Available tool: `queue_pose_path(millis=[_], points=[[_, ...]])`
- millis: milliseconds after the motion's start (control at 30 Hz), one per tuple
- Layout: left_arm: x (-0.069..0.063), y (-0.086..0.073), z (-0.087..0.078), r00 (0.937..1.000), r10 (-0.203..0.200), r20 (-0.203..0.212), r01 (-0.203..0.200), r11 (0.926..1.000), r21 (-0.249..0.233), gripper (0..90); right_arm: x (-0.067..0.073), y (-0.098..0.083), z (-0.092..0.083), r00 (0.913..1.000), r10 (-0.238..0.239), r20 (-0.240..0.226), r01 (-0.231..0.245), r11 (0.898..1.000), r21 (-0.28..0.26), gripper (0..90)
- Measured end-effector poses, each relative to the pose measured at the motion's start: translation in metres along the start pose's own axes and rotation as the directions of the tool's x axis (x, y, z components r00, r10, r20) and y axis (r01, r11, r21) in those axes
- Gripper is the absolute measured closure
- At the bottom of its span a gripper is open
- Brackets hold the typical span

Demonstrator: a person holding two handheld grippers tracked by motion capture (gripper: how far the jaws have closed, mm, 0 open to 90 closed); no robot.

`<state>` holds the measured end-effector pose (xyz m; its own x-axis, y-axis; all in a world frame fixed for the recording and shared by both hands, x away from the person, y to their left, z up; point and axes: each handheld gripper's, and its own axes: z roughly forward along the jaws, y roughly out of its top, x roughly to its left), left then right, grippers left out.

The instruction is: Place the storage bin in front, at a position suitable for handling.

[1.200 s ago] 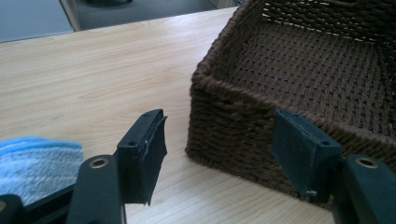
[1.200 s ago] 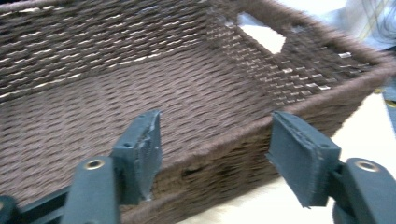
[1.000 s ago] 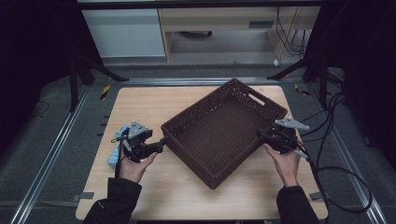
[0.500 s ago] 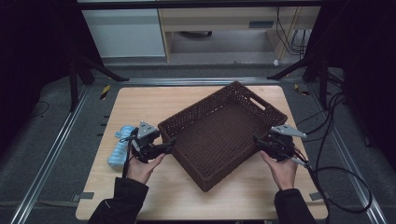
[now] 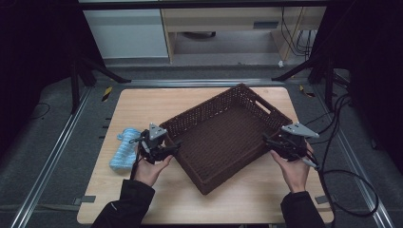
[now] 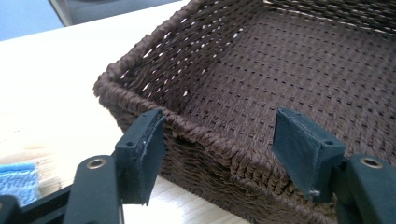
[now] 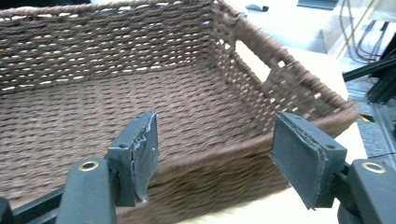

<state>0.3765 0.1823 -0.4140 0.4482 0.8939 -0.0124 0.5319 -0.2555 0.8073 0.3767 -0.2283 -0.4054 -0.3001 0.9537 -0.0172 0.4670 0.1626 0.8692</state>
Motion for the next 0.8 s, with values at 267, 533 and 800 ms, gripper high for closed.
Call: queue_pose_path(millis=[267, 533, 800], points=[[0.022, 0.002, 0.006, 0.9995, -0.032, -0.004, 0.032, 0.9995, 0.006, 35.0, -0.018, 0.013, 0.009, 0.9987, -0.023, 0.046, 0.023, 1.000, 0.000, 36.1], [0.034, 0.003, 0.007, 0.9986, -0.034, -0.042, 0.034, 0.9994, 0.003, 37.1, -0.034, 0.008, 0.023, 0.9945, -0.052, 0.091, 0.048, 0.998, 0.049, 48.9], [0.035, 0.004, -0.006, 0.9990, -0.035, -0.029, 0.034, 0.9992, -0.021, 40.1, -0.036, 0.004, 0.022, 0.9935, -0.085, 0.076, 0.076, 0.991, 0.109, 79.1]])
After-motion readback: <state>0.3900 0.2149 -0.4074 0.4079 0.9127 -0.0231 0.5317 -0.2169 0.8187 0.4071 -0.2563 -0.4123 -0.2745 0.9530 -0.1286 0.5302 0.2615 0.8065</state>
